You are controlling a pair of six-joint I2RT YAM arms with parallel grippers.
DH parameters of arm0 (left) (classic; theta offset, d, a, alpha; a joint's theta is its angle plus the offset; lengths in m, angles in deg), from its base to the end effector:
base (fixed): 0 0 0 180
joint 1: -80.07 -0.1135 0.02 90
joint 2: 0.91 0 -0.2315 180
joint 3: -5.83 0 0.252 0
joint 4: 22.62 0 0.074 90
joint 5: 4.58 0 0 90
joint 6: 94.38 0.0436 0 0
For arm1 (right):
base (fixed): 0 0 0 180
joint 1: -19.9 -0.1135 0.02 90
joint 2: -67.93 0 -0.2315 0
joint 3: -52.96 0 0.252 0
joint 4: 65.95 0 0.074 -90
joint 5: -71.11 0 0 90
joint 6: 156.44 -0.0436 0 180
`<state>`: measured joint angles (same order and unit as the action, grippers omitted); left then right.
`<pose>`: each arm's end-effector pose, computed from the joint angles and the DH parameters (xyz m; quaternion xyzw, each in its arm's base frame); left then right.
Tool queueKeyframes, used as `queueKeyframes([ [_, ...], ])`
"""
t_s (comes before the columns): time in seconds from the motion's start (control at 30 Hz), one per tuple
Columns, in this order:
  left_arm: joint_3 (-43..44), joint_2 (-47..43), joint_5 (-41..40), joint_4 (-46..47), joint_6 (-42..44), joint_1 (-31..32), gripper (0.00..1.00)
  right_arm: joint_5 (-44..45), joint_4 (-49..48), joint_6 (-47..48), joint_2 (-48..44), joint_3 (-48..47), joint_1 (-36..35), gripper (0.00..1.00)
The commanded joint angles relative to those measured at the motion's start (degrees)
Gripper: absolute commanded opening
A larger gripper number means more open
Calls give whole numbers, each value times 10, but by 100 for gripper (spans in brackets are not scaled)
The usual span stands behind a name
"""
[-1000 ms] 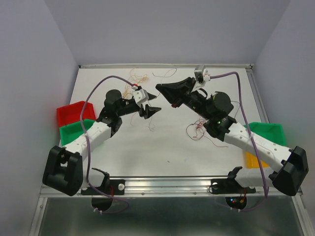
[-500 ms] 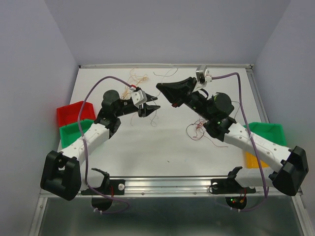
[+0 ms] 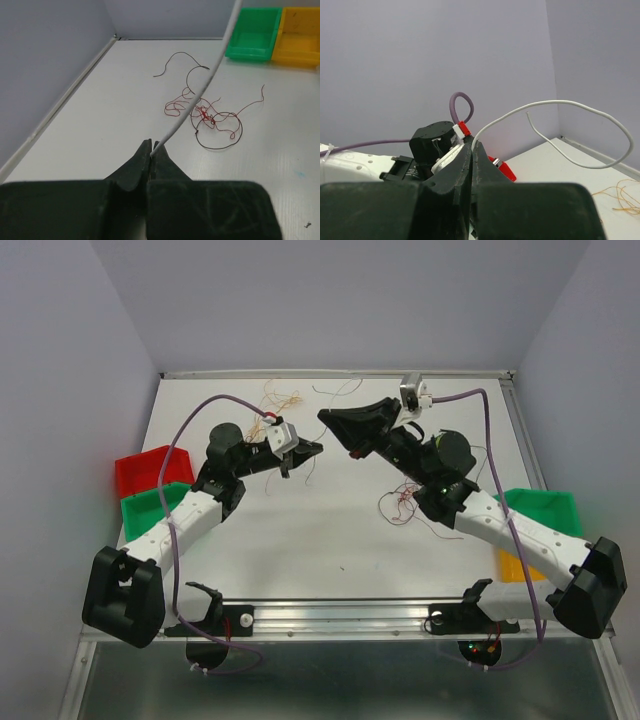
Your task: Untangle the cables
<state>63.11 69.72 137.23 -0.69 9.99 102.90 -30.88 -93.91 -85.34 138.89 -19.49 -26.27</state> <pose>0.2524 -0.1434 0.2888 0.5010 0.4504 -0.3345 0.6590 0.1998 0.2212 0.3962 -0.2059 0.4660 0.5063 0.6958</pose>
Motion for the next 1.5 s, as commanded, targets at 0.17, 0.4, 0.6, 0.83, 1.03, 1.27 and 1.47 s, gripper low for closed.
queueKeyframes([
  [0.17,13,-43,-151,22,-38,-14,0,42,-44,-1,-60,126,0,1],
  [0.4,42,-54,-143,23,-119,-93,0,193,-19,29,-184,268,0,1],
  [0.6,168,-53,-124,-103,-138,-111,0,184,-4,17,-109,249,0,1],
  [0.83,242,-80,-195,-191,-110,-111,0,140,-32,-5,24,193,0,1],
  [1.03,264,-108,-311,-277,-24,-111,0,92,-93,-13,144,141,0,13],
  [1.27,236,-132,-439,-349,67,-112,0,47,-126,-18,231,86,0,46],
  [1.47,174,-159,-531,-353,102,-118,0,29,-145,-17,239,87,0,58],
])
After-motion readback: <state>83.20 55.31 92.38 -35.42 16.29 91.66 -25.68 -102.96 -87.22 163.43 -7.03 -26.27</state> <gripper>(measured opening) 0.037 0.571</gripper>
